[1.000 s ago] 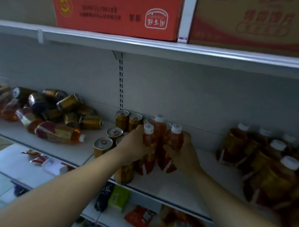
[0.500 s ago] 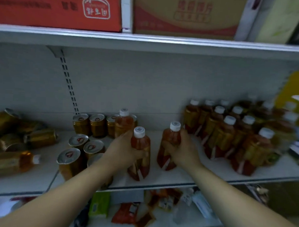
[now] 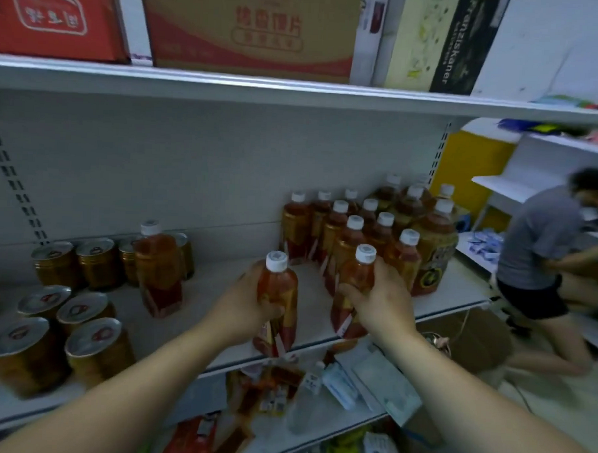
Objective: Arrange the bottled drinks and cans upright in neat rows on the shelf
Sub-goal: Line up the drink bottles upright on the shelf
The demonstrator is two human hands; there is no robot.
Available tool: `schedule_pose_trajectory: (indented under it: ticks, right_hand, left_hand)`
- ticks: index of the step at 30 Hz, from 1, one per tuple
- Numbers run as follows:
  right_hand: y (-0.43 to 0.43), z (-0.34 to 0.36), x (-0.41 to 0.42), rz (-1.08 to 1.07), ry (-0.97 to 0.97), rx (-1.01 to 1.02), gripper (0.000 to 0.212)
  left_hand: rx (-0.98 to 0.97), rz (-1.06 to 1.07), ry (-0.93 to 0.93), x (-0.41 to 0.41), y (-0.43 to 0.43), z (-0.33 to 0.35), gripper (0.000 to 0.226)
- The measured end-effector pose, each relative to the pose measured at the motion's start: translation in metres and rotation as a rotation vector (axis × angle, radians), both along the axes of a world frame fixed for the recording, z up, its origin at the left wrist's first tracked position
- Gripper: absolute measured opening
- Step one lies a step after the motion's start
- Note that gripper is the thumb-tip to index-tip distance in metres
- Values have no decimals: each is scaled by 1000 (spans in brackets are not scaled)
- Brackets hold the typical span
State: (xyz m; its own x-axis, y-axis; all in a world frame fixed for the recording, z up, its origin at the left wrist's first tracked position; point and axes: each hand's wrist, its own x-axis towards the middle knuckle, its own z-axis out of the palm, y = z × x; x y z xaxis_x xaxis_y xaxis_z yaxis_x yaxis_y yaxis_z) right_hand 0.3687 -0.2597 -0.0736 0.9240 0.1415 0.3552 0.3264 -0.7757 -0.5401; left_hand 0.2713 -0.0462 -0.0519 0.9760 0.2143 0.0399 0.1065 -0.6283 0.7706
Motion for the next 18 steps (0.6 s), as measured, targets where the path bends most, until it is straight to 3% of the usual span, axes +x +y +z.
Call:
schedule_pose_trajectory:
  ticks: [3,5,9,18]
  right_hand:
    - [-18,7,15,-4,-135,-252,84]
    - [-26,9,24,54,-148,-312,86]
    - [-36,1,42,111,-273,-309,80]
    - [-45,-7,75,203,-358,-292,90]
  left_hand:
    - [5,22,-35,16,-21,-2,67]
    - [2,45,-42,28,-31,-3,71]
    - [-2,48,4,41,-47,-7,89]
    - [-6,153,-81,64,-69,-25,94]
